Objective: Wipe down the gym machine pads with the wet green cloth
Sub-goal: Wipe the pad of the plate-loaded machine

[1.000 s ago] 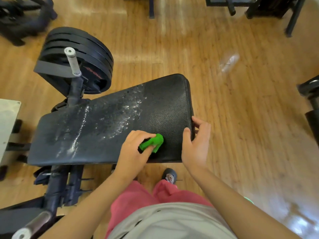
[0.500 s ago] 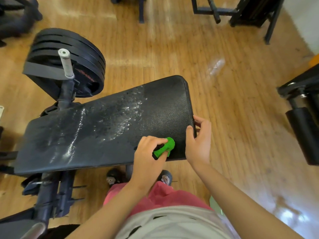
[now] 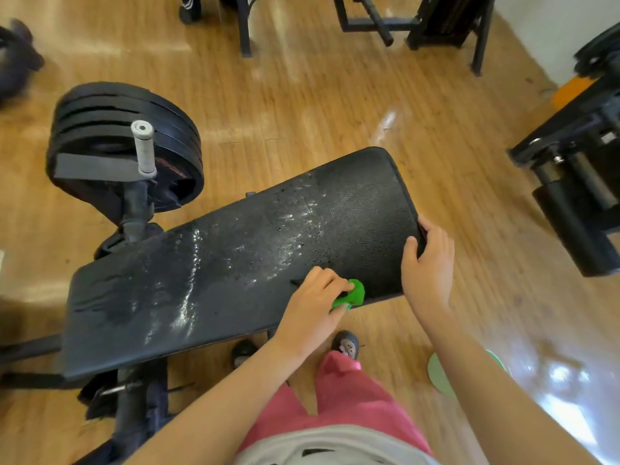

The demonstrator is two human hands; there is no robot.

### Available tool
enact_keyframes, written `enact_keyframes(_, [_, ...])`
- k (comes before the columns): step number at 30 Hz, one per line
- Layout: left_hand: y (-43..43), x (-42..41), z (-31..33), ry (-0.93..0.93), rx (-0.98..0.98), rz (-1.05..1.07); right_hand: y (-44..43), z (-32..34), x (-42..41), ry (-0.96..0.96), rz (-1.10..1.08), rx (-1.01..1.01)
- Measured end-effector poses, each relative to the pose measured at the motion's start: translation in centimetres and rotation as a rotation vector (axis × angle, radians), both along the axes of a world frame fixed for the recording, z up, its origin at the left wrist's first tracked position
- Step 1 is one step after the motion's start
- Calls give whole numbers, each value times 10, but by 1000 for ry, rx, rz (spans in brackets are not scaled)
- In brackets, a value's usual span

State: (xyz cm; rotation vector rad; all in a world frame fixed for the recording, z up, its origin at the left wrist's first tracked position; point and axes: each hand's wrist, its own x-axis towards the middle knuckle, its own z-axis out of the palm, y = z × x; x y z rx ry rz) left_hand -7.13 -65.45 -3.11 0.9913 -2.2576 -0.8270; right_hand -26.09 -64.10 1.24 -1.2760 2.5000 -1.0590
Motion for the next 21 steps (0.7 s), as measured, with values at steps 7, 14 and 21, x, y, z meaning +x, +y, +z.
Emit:
enact_keyframes(7, [5, 38, -10, -22, 141, 180, -9, 12, -7, 212, 139, 18])
enact_keyframes(14, [31, -28, 16, 104, 155, 267, -28, 8, -8, 468, 404, 138])
enact_keyframes(21, [40, -27, 6, 120, 180, 462, -27, -2, -5, 653, 451, 154])
